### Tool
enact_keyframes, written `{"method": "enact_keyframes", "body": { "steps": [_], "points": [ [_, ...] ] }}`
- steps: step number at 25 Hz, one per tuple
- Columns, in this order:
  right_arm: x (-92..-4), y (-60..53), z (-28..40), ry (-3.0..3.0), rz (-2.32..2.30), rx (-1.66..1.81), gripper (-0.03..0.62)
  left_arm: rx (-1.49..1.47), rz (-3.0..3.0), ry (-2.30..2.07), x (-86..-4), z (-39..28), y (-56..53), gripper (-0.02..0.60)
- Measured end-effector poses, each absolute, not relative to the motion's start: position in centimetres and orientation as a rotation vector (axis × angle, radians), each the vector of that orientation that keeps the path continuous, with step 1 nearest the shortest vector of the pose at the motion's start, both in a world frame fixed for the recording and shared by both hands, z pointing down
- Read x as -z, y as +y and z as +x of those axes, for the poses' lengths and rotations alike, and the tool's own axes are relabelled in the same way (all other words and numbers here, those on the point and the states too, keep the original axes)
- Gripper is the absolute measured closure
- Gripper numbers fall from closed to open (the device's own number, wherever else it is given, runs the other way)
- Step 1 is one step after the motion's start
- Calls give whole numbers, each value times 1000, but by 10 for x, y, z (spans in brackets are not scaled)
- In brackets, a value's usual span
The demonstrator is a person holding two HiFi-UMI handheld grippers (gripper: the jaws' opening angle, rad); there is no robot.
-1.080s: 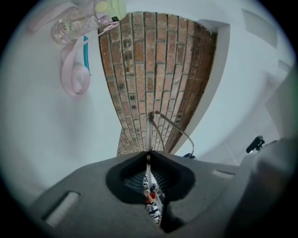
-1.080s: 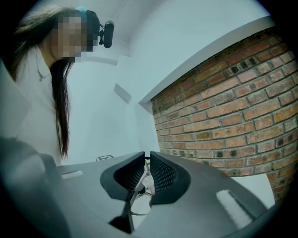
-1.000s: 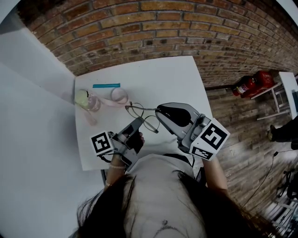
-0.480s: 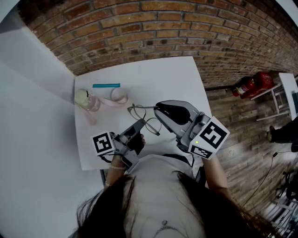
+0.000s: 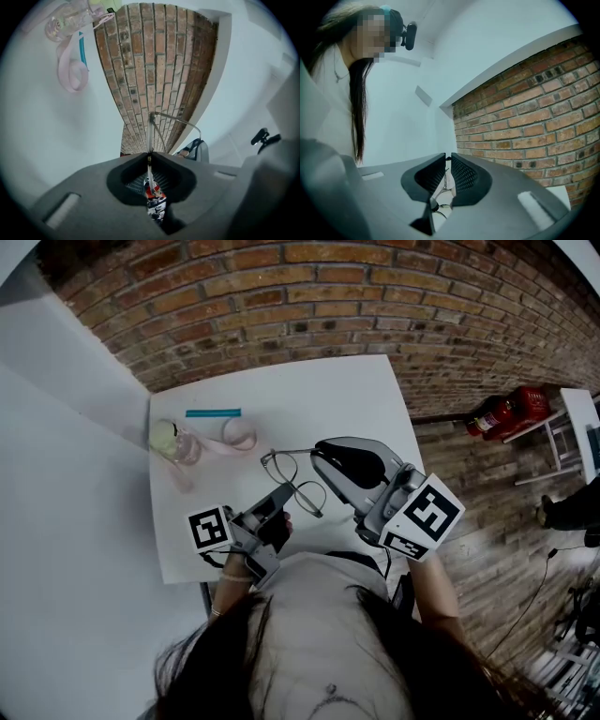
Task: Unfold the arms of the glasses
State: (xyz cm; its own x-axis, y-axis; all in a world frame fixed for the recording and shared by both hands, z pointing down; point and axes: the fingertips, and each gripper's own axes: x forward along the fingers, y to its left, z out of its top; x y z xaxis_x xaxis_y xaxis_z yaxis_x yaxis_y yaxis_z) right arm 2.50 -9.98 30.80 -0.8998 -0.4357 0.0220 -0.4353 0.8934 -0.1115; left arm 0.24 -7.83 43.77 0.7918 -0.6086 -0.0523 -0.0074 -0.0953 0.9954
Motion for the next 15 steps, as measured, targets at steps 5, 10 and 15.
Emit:
{"method": "enact_keyframes", "body": {
  "steps": [5,10,15],
  "points": [
    [-306,-101,25,3057,-704,159,550,509,1621,-509,-440,5,-77,560],
    [-303,-102,25,3056,-703,140,549,475,1647,-508,-441,9,-74,560],
    [-300,-103,25,3048,-707,136,549,453,1649,-500,-441,14,-71,560]
  ]
}}
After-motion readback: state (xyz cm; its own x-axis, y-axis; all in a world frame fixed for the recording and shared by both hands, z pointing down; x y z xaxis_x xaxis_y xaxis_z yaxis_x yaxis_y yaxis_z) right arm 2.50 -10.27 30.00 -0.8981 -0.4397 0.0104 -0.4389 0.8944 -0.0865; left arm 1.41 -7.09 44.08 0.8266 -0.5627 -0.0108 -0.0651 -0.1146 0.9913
